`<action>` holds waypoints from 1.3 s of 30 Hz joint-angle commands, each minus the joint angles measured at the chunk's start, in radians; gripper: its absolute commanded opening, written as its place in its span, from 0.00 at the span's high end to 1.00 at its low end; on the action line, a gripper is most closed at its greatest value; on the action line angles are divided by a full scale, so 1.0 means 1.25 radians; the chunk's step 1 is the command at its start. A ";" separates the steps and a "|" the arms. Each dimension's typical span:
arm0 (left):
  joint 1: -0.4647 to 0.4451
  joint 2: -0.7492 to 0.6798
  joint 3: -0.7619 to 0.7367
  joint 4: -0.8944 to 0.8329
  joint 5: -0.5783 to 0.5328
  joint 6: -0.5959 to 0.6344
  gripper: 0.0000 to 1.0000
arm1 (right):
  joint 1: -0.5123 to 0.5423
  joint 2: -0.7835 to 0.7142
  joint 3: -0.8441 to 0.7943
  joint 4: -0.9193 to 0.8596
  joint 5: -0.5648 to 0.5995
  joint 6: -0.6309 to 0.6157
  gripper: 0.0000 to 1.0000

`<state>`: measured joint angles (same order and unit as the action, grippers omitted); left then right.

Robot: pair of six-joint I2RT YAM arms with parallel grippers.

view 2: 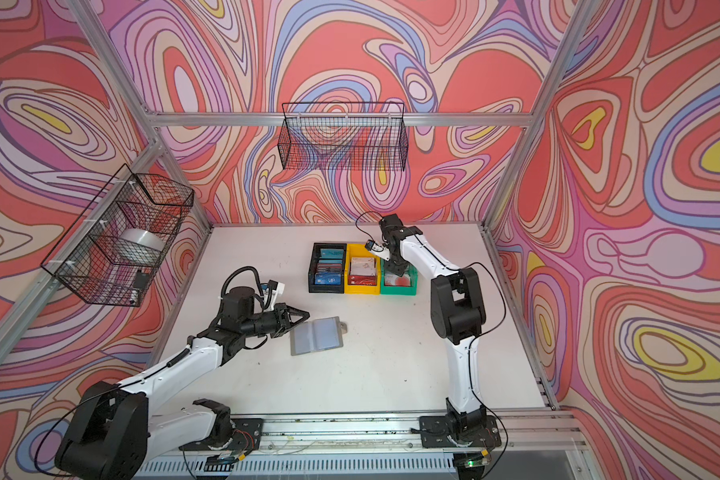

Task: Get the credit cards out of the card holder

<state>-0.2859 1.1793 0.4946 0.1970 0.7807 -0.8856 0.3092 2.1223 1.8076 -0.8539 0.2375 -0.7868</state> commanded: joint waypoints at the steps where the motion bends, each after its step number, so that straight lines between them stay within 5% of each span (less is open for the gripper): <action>1: 0.006 -0.007 0.008 -0.043 -0.009 0.025 0.84 | -0.007 -0.082 -0.033 0.079 -0.025 0.102 0.40; 9: 0.010 -0.018 0.110 -0.199 -0.094 0.116 0.74 | -0.100 -0.349 -0.320 0.332 -0.230 0.386 0.35; 12: 0.023 -0.008 0.148 -0.248 -0.116 0.148 0.70 | -0.121 -0.439 -0.434 0.410 -0.220 0.459 0.29; 14: 0.033 -0.002 0.170 -0.275 -0.138 0.166 0.66 | -0.132 -0.496 -0.514 0.463 -0.206 0.502 0.18; 15: 0.038 0.000 0.181 -0.291 -0.154 0.173 0.62 | -0.136 -0.519 -0.544 0.485 -0.191 0.517 0.04; 20: 0.096 0.013 0.215 -0.336 -0.208 0.190 0.47 | -0.149 -0.594 -0.706 0.595 -0.111 0.537 0.01; 29: 0.126 -0.057 0.245 -0.428 -0.432 0.358 0.35 | -0.252 -0.630 -0.934 0.899 -0.159 0.615 0.02; 36: 0.127 -0.222 0.144 -0.376 -0.661 0.431 0.07 | -0.273 -0.513 -1.012 1.150 -0.188 0.657 0.02; 39: 0.127 -0.290 0.070 -0.290 -0.744 0.459 0.02 | -0.273 -0.441 -1.036 1.281 -0.214 0.662 0.02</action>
<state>-0.1310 0.8597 0.6460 -0.2386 0.0162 -0.3843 -0.0269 1.5139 0.5415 0.5346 0.0128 0.0109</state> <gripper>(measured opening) 0.959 0.984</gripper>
